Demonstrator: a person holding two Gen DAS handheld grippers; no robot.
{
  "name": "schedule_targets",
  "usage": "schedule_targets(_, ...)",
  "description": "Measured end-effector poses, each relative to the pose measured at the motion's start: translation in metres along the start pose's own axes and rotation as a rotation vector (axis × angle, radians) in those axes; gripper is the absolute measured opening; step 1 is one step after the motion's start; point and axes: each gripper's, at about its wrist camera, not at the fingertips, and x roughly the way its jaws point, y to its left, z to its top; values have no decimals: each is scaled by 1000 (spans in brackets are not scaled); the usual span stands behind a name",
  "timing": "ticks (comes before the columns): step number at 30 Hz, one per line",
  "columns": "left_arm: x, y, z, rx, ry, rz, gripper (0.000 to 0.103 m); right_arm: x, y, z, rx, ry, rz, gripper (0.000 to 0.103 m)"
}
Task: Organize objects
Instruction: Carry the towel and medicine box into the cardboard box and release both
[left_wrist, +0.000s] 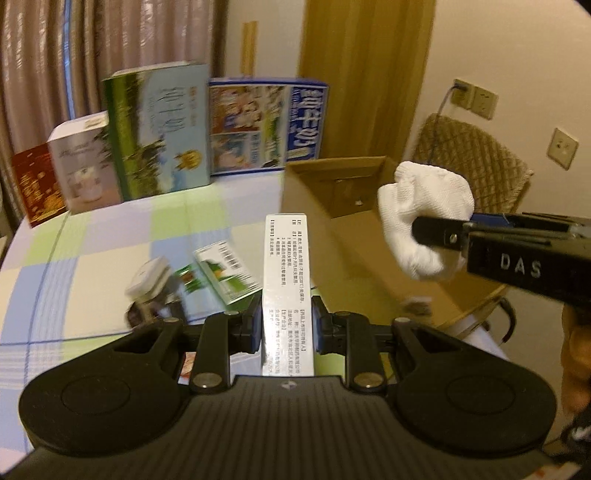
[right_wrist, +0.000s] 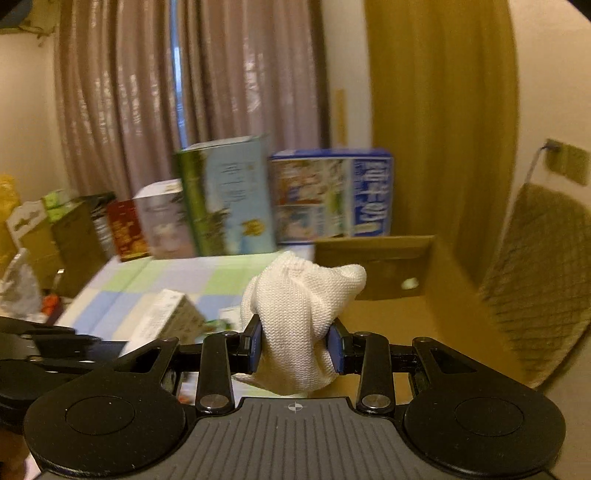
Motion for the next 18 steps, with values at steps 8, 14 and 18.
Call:
schedule_targets(8,16,-48,20,19,-24,-89,21,-17,-64,5,41,11,-90,33)
schedule_targets(14,36,-80,30,36,-15,-145,21,-22,-91,-1,51,27,-128,33)
schedule_targets(18,48,-96,32,59,-4,-159,21,-25,-108,-4,71,34,-147,33)
